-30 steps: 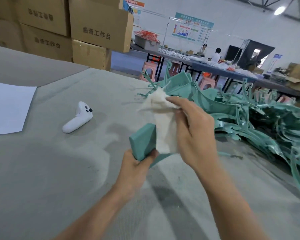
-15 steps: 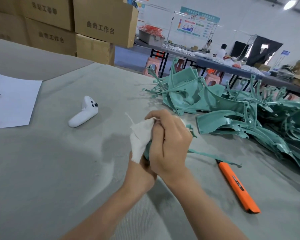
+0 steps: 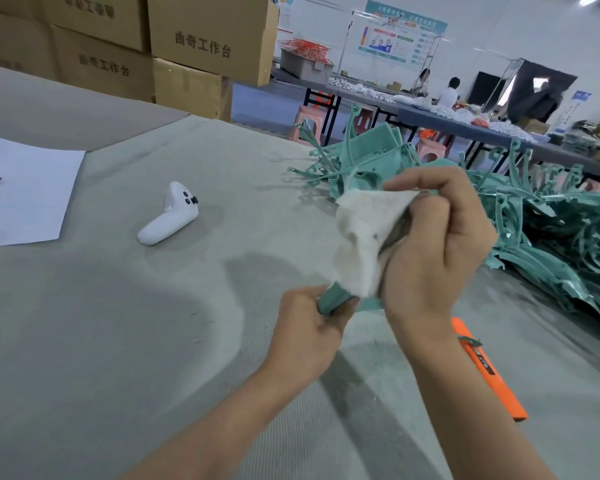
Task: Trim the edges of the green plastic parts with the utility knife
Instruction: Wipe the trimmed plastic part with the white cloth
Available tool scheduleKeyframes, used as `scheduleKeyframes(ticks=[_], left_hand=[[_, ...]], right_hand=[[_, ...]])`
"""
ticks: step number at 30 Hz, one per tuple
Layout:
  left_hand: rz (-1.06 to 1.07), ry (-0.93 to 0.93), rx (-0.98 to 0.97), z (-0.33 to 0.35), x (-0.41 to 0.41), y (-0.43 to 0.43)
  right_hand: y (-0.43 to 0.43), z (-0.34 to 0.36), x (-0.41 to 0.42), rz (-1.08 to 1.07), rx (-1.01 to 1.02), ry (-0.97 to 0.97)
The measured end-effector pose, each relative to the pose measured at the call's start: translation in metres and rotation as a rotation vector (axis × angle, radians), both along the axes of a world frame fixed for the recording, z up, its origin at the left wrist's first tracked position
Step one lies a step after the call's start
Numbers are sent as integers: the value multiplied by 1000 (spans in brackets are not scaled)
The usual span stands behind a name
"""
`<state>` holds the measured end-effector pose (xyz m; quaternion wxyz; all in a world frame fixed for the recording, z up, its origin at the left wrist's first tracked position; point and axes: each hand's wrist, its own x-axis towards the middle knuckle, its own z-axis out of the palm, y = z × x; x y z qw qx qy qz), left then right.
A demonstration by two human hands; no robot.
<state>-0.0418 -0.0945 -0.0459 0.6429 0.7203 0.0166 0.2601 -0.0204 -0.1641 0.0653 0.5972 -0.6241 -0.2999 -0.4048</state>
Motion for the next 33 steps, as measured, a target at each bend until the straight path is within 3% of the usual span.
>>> scheduleKeyframes(ticks=[3,6,10,14,20,29,33], left_hand=[[-45,30,14,0,-3,0],[-93,31,-73,-2,-4,7],[-109,16,-228,3,-1,11],[-141,37,-332,9,-4,11],[-151,3,-364,14,-6,11],[-166,-2,-307,12,-6,12],[-141,-6,-257,11,-5,15]], right_hand=[[-3,12,16,-77,-176,155],[-14,36,41,-189,-213,221],[-35,50,50,-280,-313,152],[-41,39,31,-258,-482,221],[-36,2,-2,-228,-849,224],[-25,-14,-7,-32,-597,209],[-23,-12,-6,59,-528,297]])
